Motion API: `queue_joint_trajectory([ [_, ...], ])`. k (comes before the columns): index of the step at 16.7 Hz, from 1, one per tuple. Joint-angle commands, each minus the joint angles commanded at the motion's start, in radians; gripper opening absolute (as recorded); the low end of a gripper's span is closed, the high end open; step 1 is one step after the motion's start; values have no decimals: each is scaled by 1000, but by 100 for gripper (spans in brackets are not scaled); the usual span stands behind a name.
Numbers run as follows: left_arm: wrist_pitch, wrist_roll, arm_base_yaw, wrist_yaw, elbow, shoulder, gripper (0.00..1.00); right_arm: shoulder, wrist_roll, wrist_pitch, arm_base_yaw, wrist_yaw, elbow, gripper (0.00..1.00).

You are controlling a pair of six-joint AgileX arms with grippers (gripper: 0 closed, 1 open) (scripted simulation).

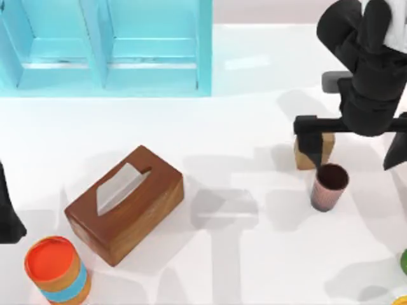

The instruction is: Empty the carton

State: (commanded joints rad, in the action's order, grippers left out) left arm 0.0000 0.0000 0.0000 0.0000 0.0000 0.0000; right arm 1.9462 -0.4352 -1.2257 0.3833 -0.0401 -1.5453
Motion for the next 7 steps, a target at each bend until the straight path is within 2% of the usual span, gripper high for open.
queue_joint_trajectory([
  [4, 0, 0, 0, 0, 0, 0, 100, -26, 3, -138, -2, 0, -123, 100],
  [7, 0, 0, 0, 0, 0, 0, 100, -42, 4, -166, -3, 3, -147, 100],
])
